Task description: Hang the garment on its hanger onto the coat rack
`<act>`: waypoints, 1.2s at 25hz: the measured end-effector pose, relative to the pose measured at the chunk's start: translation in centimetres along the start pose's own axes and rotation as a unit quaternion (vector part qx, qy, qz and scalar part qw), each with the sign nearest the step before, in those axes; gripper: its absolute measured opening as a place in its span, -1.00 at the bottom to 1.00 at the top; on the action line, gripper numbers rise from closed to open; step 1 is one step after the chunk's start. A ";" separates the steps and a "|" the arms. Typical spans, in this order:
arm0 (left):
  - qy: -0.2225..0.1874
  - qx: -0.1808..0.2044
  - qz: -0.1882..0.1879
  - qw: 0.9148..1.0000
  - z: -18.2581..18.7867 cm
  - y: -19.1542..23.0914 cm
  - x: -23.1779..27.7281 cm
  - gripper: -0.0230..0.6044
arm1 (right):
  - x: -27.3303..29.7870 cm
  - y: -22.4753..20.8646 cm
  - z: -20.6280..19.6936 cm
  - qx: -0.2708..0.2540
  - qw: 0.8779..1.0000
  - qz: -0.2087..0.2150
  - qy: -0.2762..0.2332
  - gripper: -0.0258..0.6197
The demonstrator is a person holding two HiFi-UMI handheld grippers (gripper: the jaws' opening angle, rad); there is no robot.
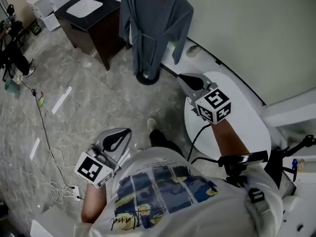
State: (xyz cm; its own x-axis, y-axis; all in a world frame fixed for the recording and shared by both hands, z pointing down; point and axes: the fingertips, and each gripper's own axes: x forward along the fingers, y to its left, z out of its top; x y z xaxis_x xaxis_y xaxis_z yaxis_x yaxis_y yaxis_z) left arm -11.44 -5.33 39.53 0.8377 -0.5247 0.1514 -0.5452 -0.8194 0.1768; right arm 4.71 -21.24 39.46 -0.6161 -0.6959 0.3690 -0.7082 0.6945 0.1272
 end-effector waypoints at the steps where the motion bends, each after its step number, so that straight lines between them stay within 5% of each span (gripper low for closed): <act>1: 0.001 -0.001 -0.001 1.000 -0.2 -0.3 -0.2 -0.92 | -0.3 0.9 -0.1 -0.001 1.000 0.004 0.000 -0.91; 16: 0.010 0.008 -0.018 1.000 -1.6 -3.1 -2.4 -0.92 | -3.0 11.7 -0.6 -0.023 0.998 0.064 0.002 -0.91; 30: 0.012 0.008 -0.019 1.000 -1.7 -3.3 -3.1 -0.92 | -2.9 15.2 -0.3 -0.046 0.994 0.096 0.007 -0.91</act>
State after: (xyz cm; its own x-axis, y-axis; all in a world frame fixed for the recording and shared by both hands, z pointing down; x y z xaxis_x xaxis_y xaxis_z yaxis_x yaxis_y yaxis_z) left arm -12.27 -0.57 40.16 0.8565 -0.4882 0.1677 -0.5128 -0.8419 0.1680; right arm -4.14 -8.60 40.64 -0.7323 -0.5464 0.4065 -0.5424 0.8289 0.1371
